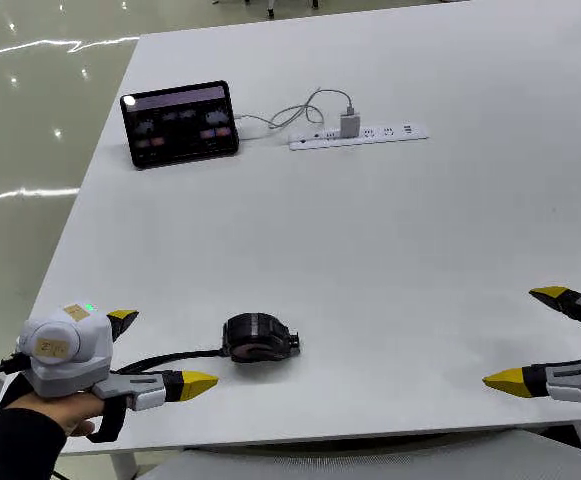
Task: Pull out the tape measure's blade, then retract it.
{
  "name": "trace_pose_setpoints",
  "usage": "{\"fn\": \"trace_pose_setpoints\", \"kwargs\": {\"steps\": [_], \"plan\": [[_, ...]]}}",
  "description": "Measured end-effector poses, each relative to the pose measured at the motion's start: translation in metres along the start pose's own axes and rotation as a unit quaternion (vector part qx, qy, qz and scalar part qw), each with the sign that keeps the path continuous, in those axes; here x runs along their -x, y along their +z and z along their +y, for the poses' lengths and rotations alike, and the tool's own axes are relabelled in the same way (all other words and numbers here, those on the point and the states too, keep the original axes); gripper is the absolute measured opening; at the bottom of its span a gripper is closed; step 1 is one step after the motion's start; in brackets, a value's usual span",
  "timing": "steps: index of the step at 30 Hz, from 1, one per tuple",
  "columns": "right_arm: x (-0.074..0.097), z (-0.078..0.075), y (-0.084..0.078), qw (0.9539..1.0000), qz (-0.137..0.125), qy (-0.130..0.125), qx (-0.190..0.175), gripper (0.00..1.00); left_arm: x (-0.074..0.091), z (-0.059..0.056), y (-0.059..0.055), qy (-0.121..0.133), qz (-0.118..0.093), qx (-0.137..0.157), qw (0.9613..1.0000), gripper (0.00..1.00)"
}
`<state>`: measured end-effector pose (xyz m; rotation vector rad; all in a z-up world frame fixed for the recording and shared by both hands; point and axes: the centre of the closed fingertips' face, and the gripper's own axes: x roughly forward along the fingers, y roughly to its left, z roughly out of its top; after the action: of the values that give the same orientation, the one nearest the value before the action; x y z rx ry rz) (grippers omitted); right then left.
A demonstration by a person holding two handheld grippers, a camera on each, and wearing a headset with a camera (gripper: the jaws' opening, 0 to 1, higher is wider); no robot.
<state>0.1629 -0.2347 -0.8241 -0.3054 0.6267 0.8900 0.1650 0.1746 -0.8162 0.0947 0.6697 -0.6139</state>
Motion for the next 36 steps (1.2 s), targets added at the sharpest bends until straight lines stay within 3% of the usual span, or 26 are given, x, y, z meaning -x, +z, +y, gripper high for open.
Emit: {"fn": "trace_pose_setpoints", "kwargs": {"steps": [4,9,21,36], "plan": [[0.005,-0.004,-0.003,0.9999,-0.003,-0.009,0.006,1.00,0.001,0.001,-0.002,0.004,0.002,0.002,1.0000,1.00],[0.013,-0.011,-0.006,0.9999,-0.004,-0.012,0.005,1.00,0.002,-0.008,-0.009,-0.001,0.008,0.005,1.0000,1.00],[0.018,-0.011,-0.021,0.9997,0.013,-0.023,0.002,1.00,0.009,-0.003,-0.014,0.006,0.013,0.010,0.9999,1.00],[0.017,-0.011,-0.020,0.9997,0.016,-0.019,0.007,1.00,0.011,0.005,-0.017,0.010,0.016,0.010,0.9998,1.00]]}}
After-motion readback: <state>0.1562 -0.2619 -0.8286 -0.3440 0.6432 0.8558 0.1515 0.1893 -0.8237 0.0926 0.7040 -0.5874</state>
